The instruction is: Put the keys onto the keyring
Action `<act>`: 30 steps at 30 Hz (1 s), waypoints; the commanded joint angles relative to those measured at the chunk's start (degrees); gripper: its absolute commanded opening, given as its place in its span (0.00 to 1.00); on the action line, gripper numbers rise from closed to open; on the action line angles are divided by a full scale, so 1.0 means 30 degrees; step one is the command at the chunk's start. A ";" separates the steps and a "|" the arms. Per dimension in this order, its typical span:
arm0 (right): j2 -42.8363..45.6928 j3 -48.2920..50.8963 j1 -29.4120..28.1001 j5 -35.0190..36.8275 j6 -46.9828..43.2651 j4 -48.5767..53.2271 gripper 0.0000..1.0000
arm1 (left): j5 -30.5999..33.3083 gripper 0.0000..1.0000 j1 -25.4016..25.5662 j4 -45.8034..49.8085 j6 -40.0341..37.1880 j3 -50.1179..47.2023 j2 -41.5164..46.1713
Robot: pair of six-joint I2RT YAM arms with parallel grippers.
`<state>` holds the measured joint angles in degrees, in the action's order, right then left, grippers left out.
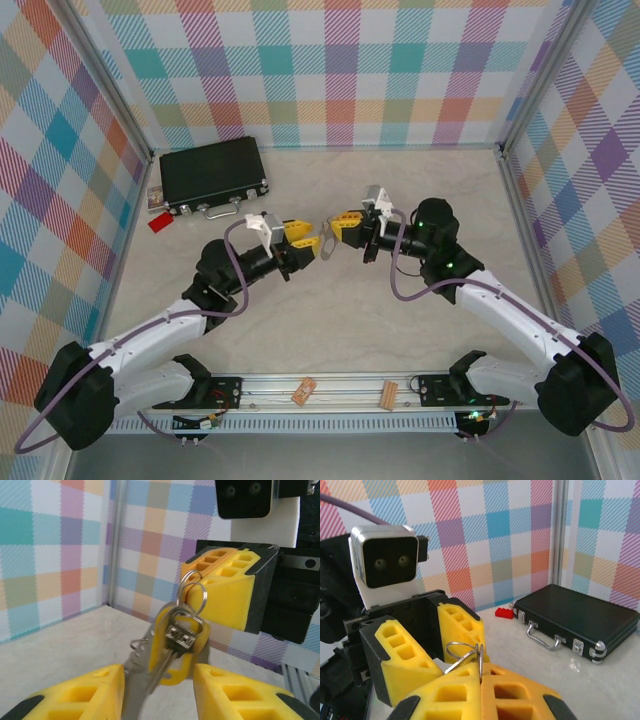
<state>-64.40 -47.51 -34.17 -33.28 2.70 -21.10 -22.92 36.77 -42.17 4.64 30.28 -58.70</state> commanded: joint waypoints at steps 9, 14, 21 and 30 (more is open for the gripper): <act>-0.0556 -0.0718 0.0229 -0.2144 0.0799 -0.0963 0.00 | 0.0018 0.39 0.0076 0.0824 -0.1372 0.0633 0.0396; -0.0670 -0.0922 0.0229 -0.2353 0.0750 -0.0642 0.00 | -0.1383 0.40 0.0236 0.0698 -0.1367 0.1124 -0.0623; -0.0875 -0.1041 0.0229 -0.2790 0.0785 -0.0338 0.00 | -0.1251 0.43 0.0596 0.0949 -0.1747 0.1497 -0.0801; -0.1029 -0.1168 0.0244 -0.3151 0.0778 0.0018 0.00 | -0.1112 0.31 0.0918 0.1222 -0.2201 0.2018 -0.1083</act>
<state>-67.46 -48.90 -33.69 -40.64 4.34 -20.10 -25.63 38.41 -38.85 -0.67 34.22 -61.45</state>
